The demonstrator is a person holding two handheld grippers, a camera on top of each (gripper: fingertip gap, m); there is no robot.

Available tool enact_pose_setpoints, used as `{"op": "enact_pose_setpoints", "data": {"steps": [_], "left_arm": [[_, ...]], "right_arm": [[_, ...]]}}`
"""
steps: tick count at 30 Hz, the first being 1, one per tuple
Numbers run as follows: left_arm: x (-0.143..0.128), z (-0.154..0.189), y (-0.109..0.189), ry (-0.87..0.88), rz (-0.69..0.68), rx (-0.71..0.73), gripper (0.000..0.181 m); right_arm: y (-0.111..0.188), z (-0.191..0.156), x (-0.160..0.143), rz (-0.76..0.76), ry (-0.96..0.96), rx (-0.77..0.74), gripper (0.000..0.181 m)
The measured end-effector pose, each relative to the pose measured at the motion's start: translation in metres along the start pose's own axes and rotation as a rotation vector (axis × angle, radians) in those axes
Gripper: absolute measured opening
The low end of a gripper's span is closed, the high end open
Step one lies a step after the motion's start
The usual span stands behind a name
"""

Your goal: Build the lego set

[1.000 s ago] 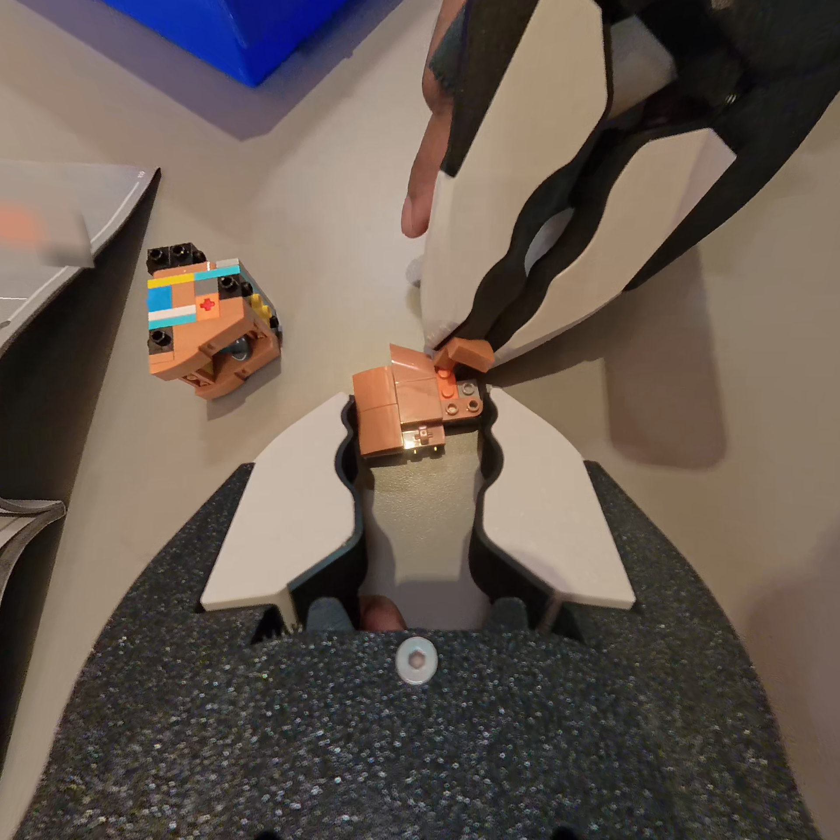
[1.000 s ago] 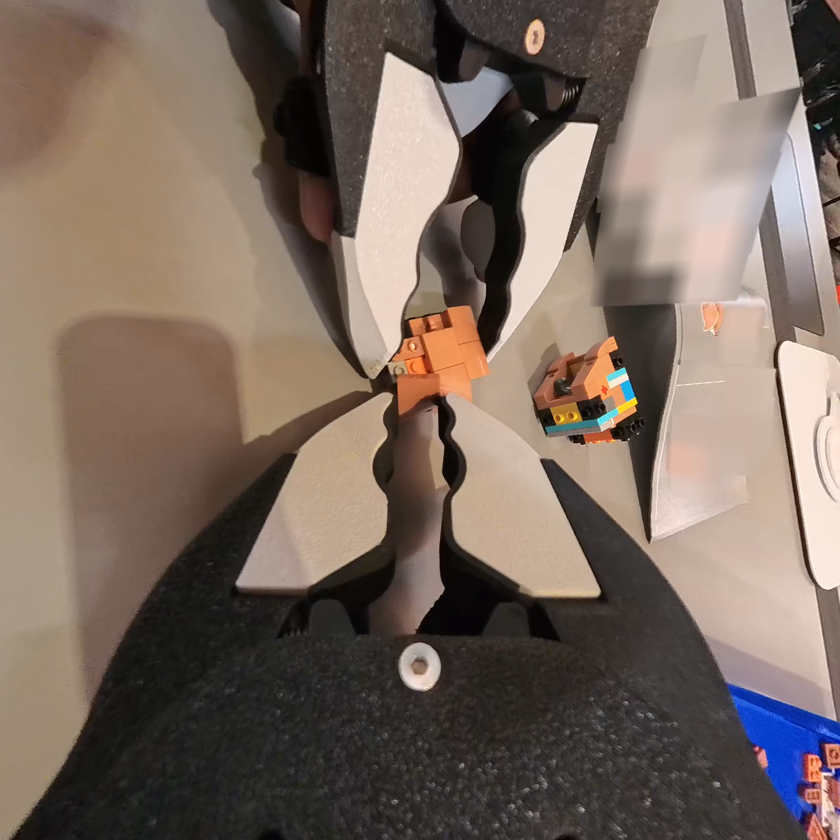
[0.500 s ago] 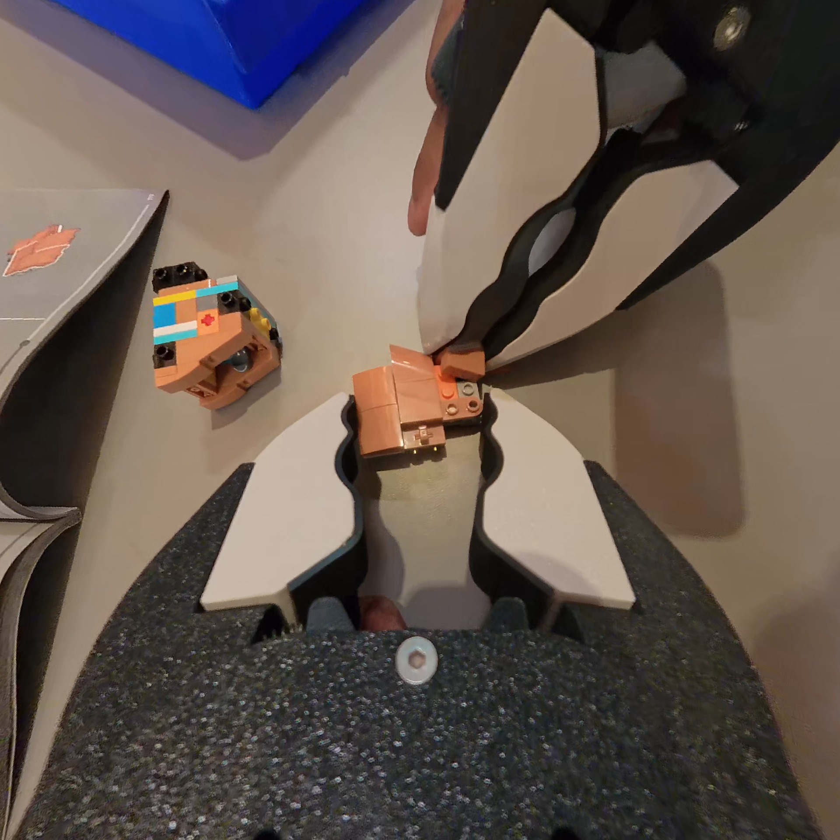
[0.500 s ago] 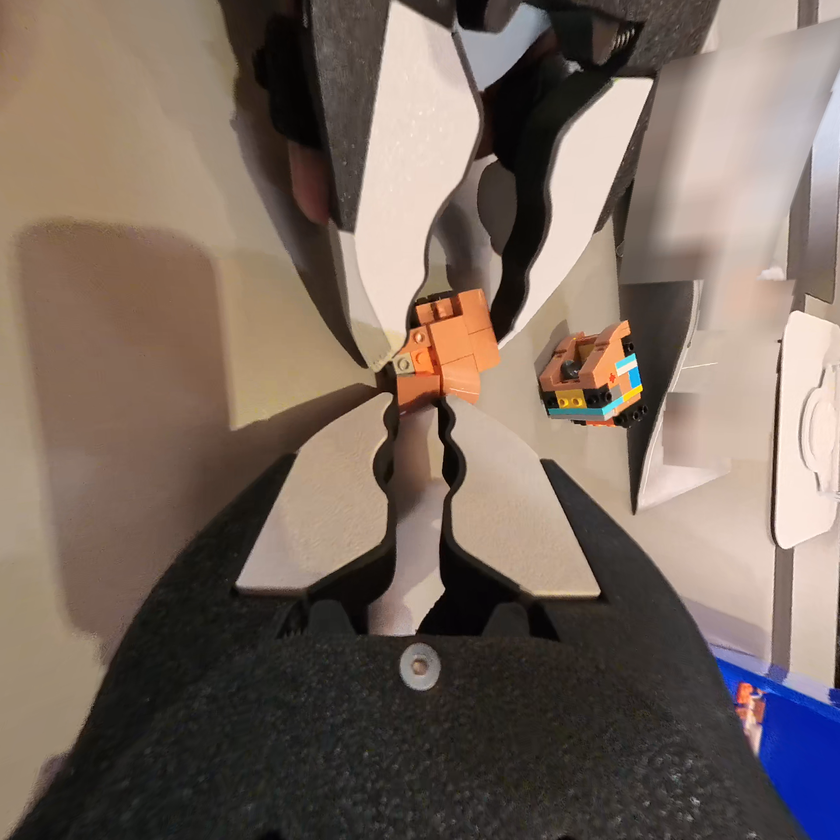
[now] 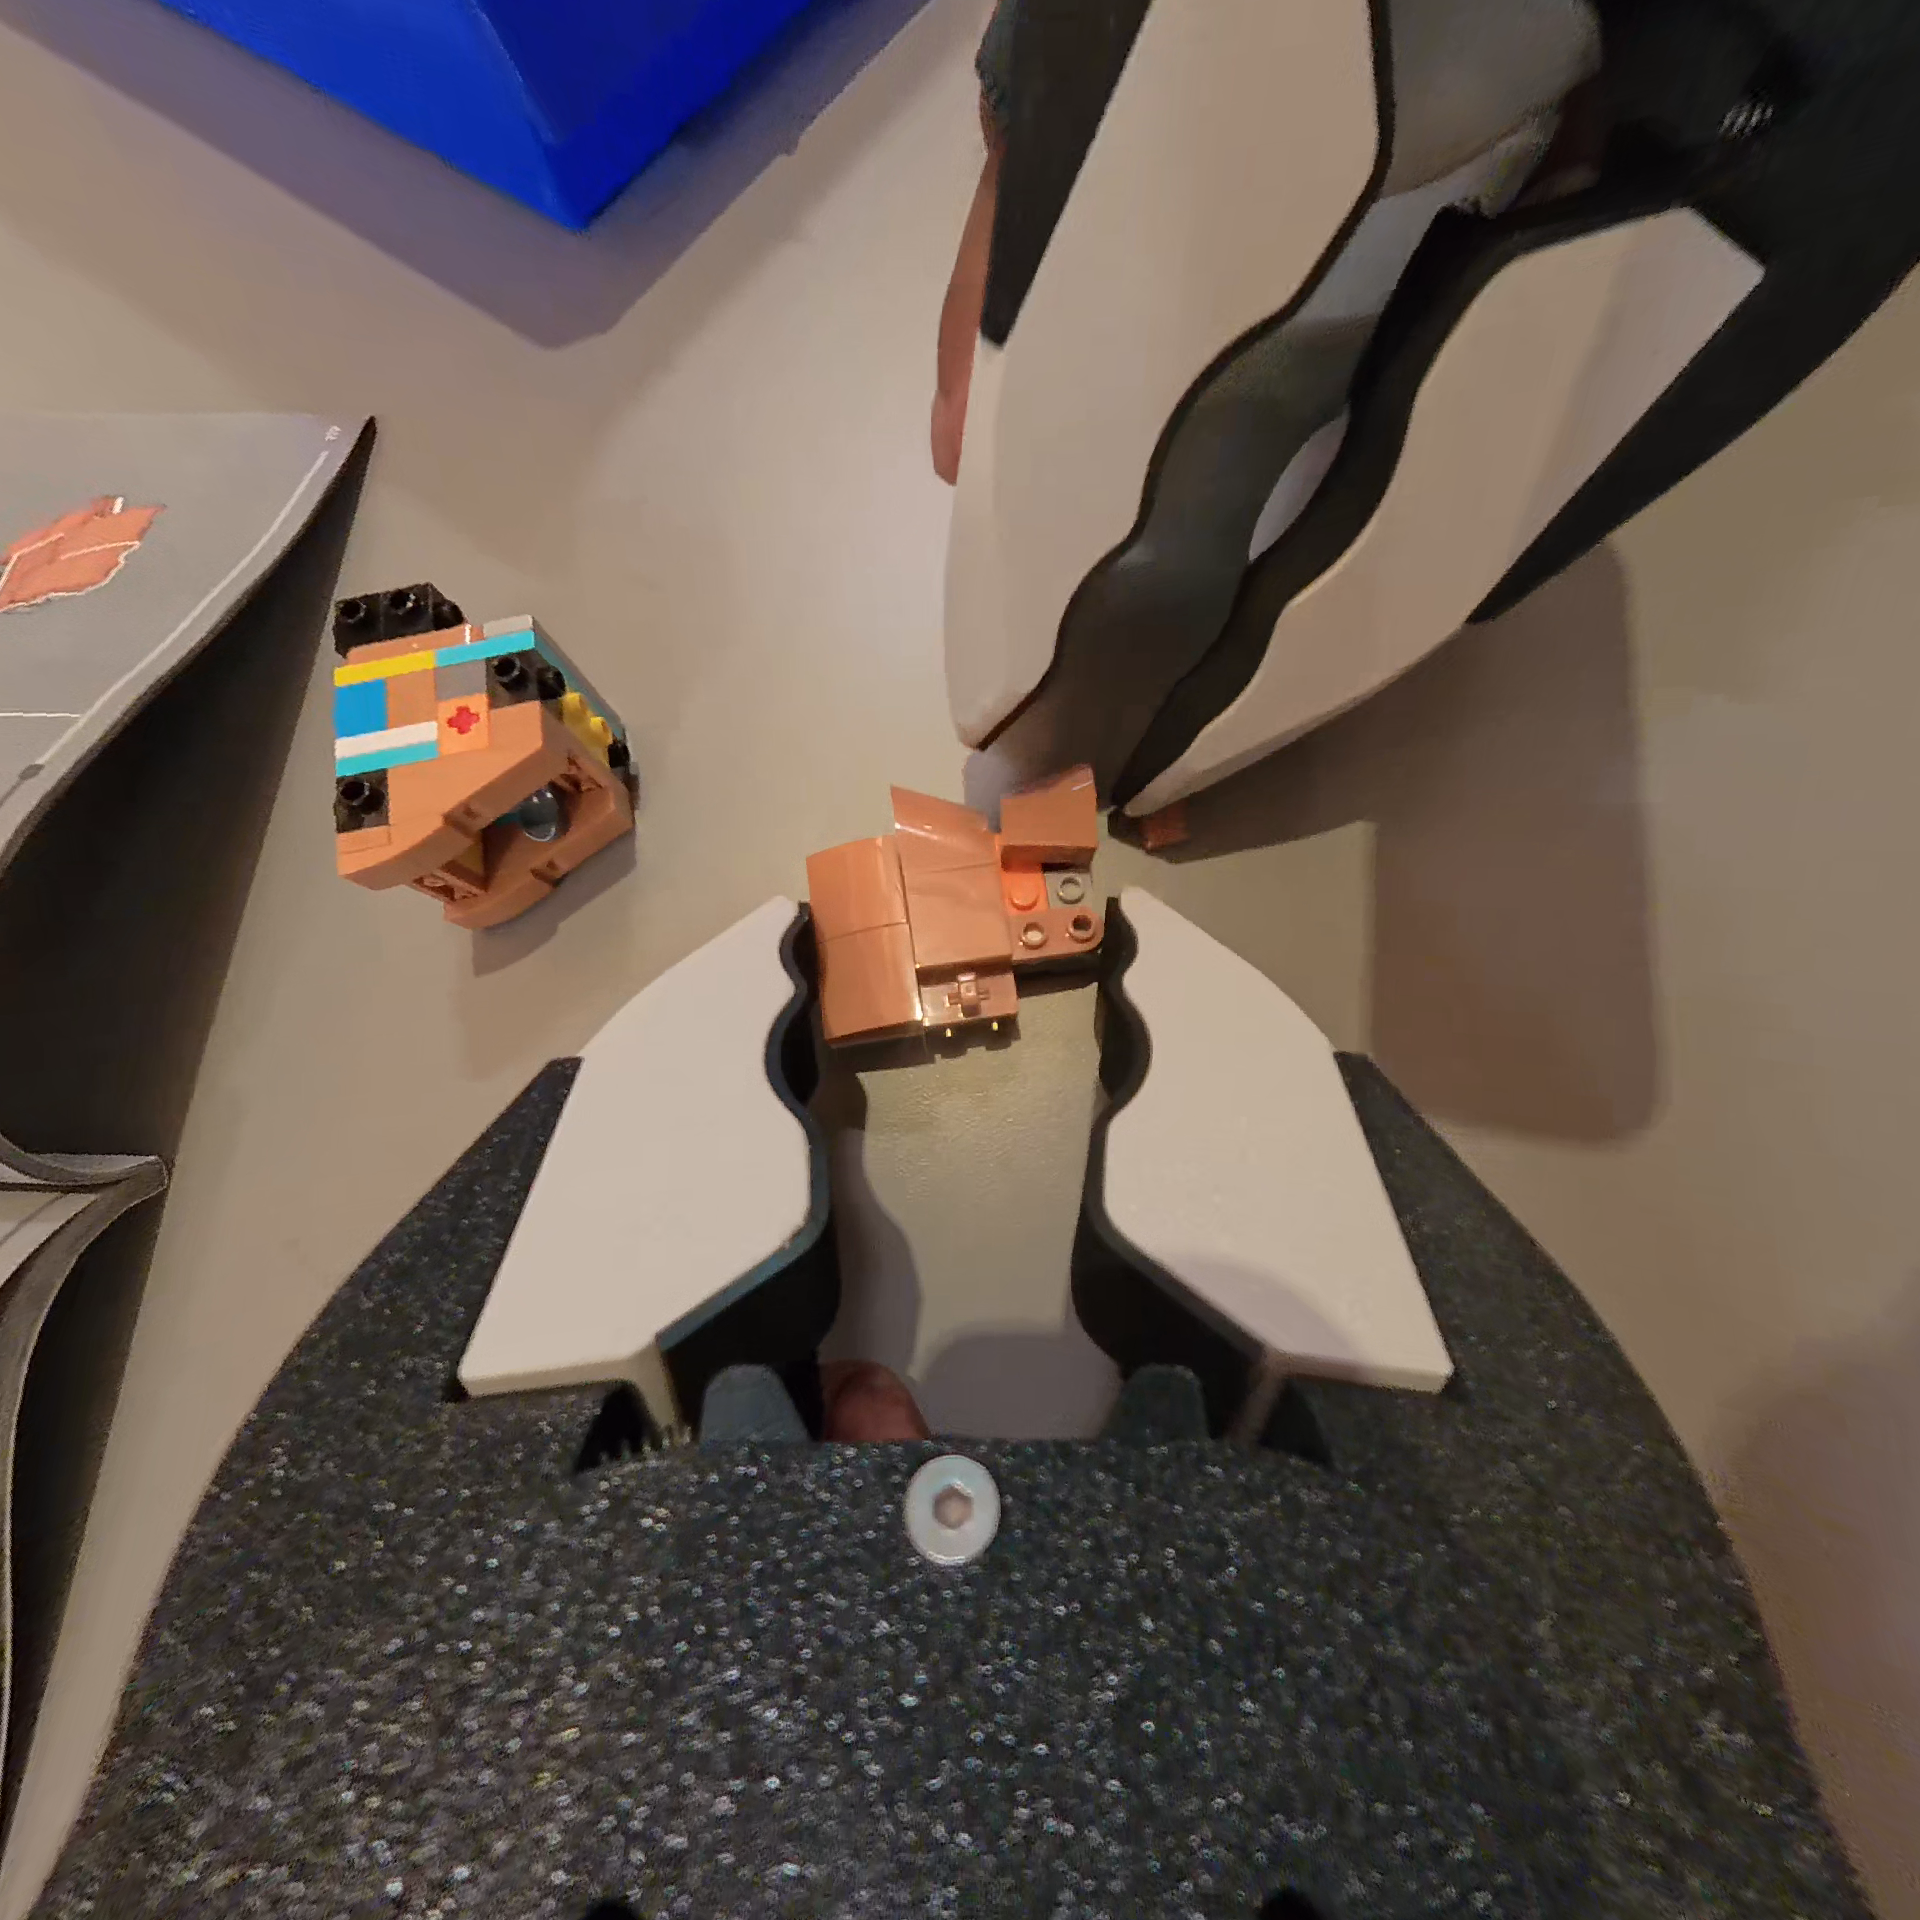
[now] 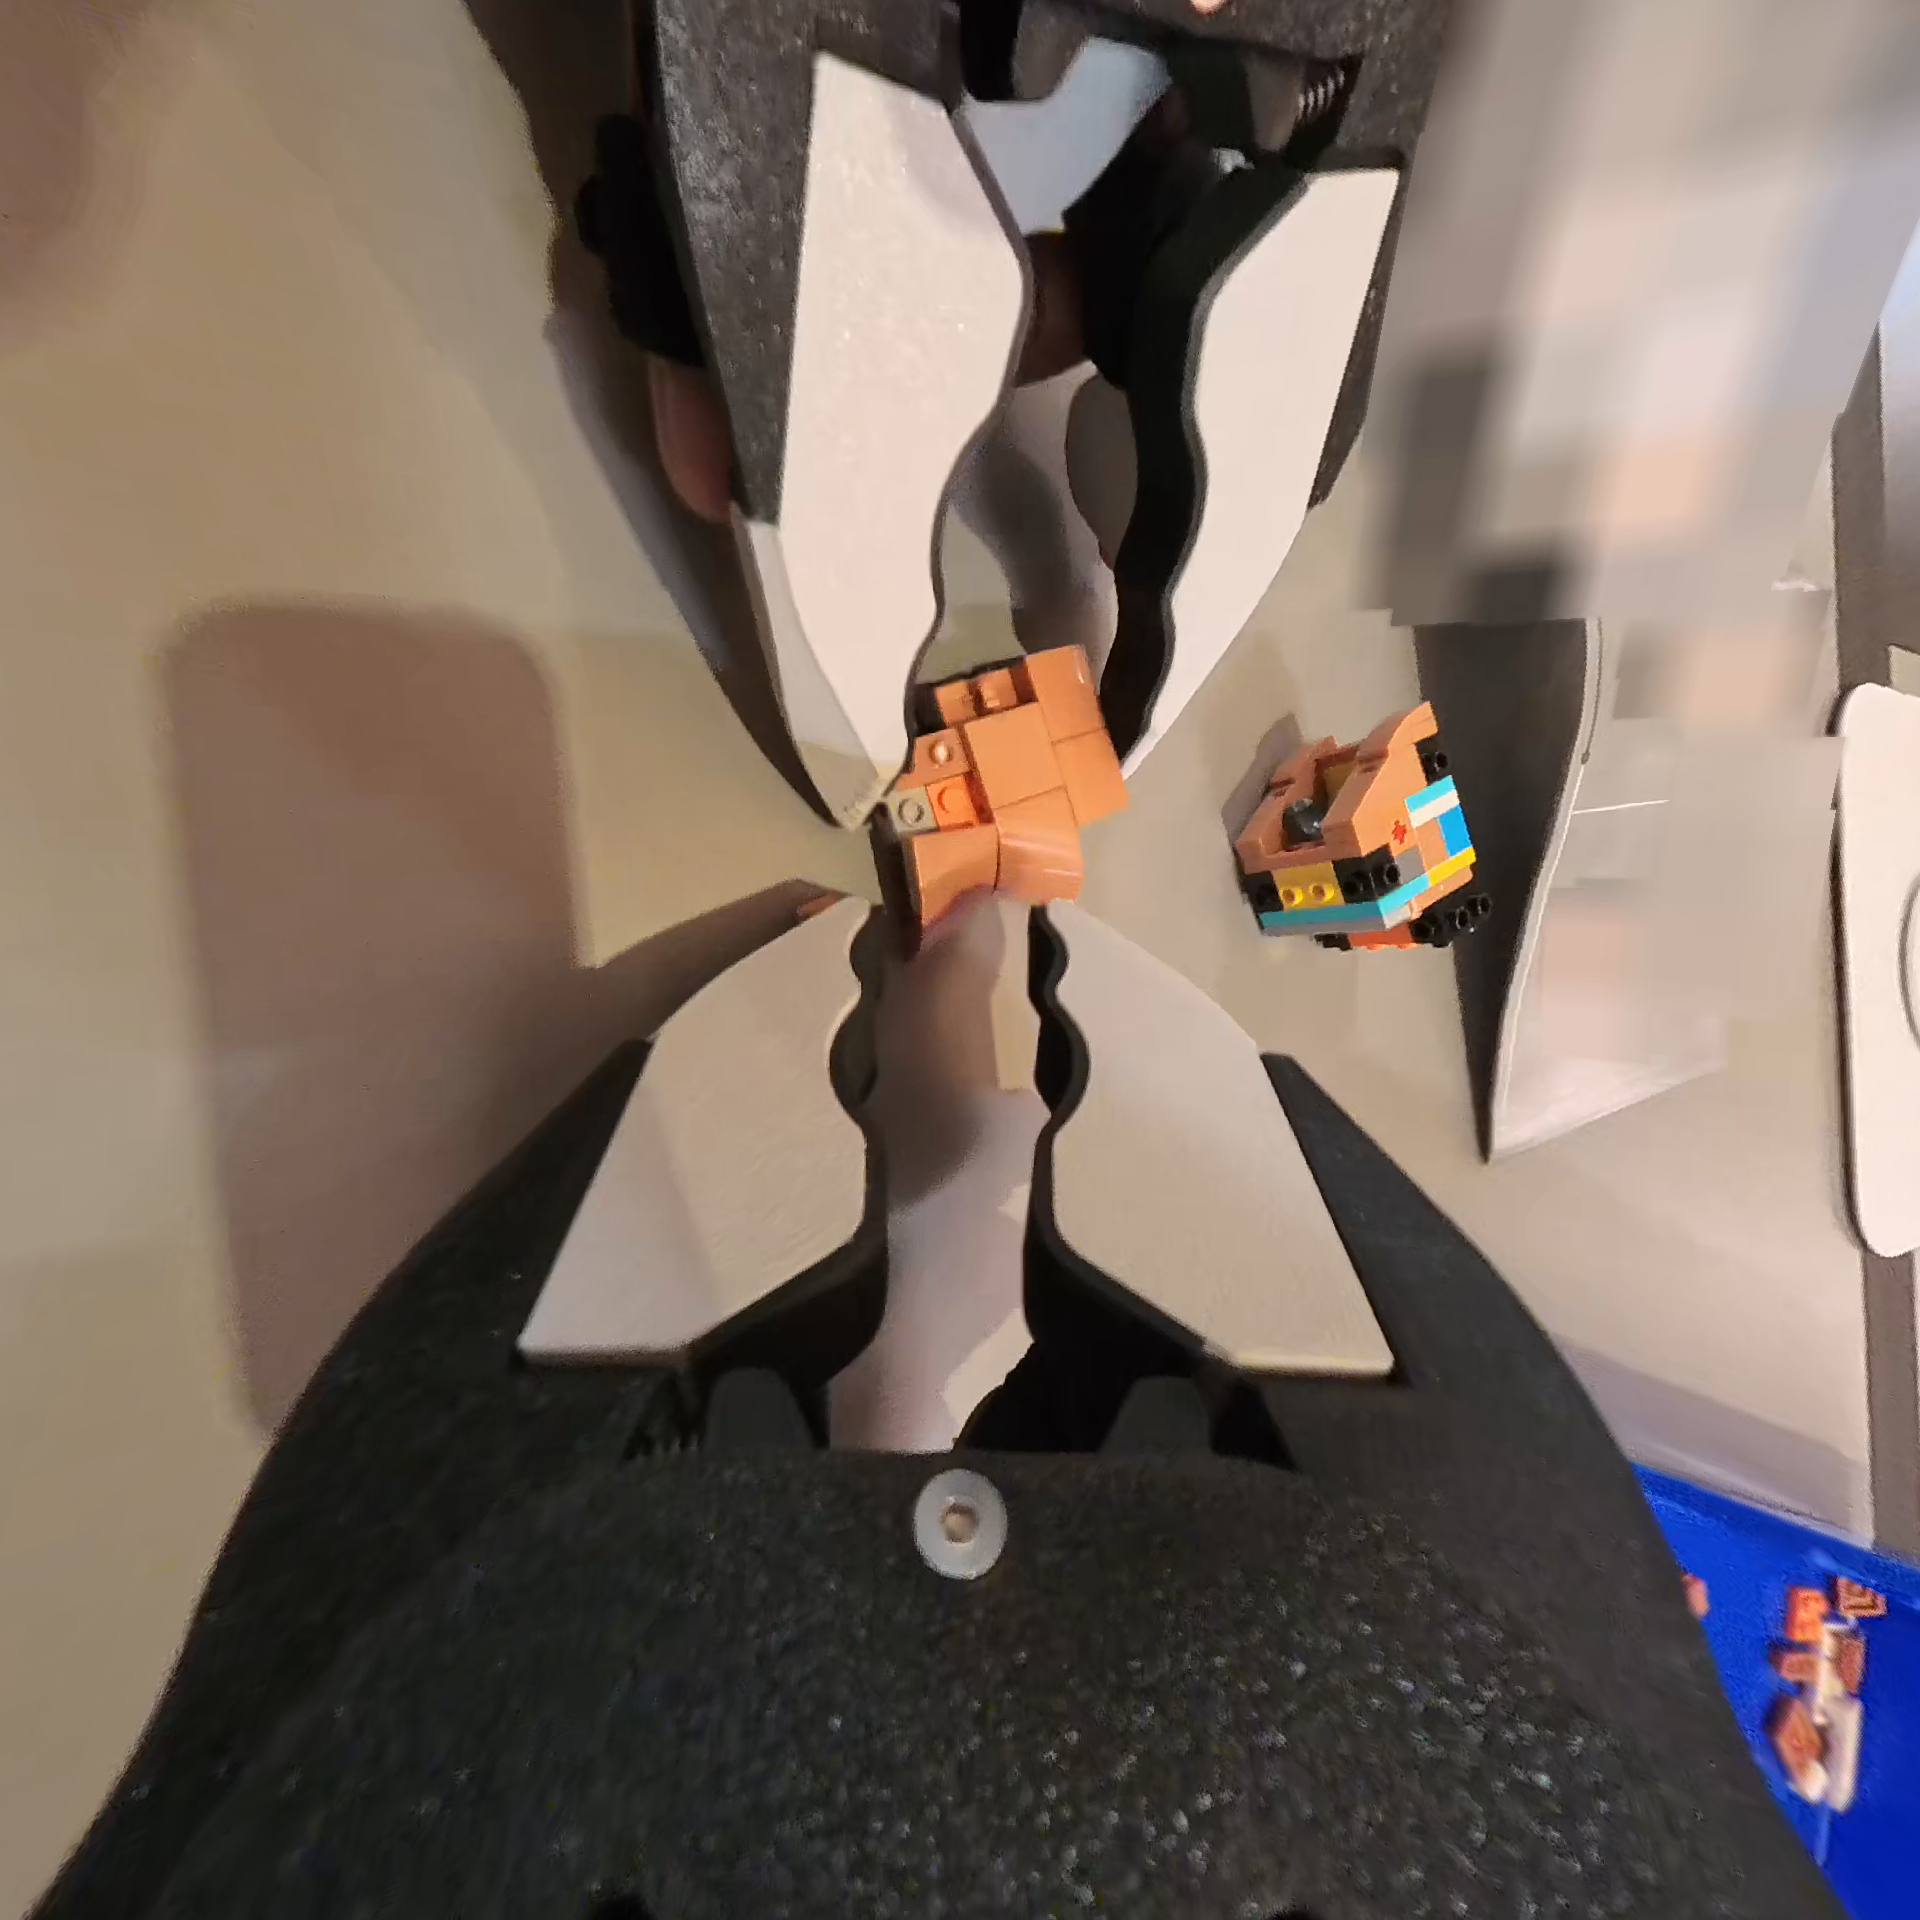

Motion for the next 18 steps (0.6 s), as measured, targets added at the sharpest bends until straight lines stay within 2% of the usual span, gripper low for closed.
{"op": "enact_pose_setpoints", "data": {"steps": [7,18], "left_arm": [[0.0001,-0.0003,-0.0002,0.005,0.0,-0.008,0.053],[-0.0003,0.0004,-0.0005,-0.001,-0.003,-0.008,0.053]], "right_arm": [[0.0017,-0.0068,-0.0051,0.021,-0.047,0.081,0.016],[-0.0019,-0.0053,-0.0018,0.055,-0.051,0.061,0.01]]}}
Point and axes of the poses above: each gripper's, where its closed fingertips meet, y back along the fingers, x out of its top, z = x × y across the jaws, the point moved 1 cm from there along y, back along the fingers, and after that the axes turned 3 degrees about -y, right-handed, at the moved point
